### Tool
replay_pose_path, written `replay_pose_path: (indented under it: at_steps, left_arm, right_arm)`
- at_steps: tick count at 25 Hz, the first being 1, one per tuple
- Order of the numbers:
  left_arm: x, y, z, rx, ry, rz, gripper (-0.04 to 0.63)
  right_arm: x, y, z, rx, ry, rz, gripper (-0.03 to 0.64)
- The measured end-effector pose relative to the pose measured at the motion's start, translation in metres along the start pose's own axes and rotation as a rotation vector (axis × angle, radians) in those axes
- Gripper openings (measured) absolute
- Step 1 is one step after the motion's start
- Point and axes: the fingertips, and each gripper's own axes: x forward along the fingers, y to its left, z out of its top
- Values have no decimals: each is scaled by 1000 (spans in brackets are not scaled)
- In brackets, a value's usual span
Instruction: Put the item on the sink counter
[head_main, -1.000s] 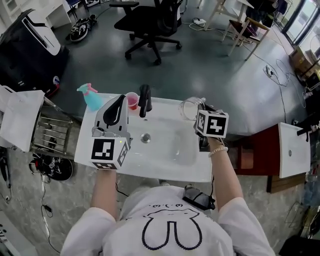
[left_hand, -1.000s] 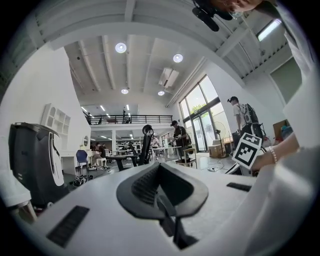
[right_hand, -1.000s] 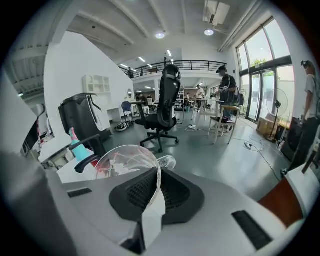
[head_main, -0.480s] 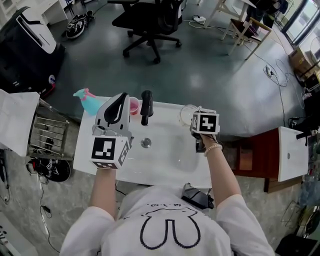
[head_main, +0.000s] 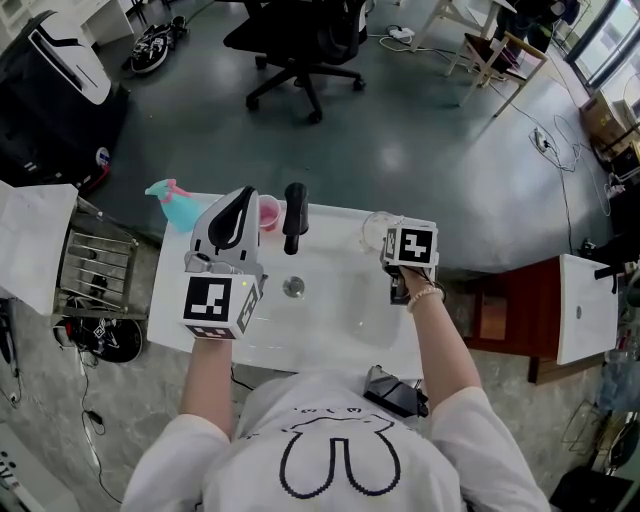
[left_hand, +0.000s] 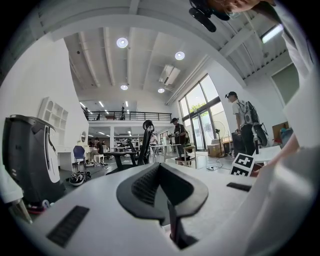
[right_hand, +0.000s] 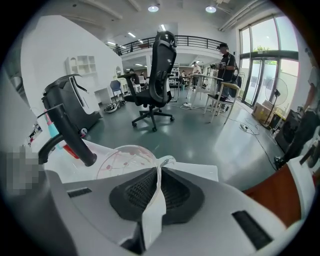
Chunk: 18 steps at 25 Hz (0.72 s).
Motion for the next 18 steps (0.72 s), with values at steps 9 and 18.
replay_pose_path:
  at_steps: [9, 18]
  left_arm:
    - [-5, -1, -7, -9, 8, 7, 9]
    - [-12, -6, -4, -15, 2, 9, 9]
  right_arm:
    - [6, -2, 1, 76, -4, 27, 49]
    - [-9, -5, 12, 112, -146, 75, 242]
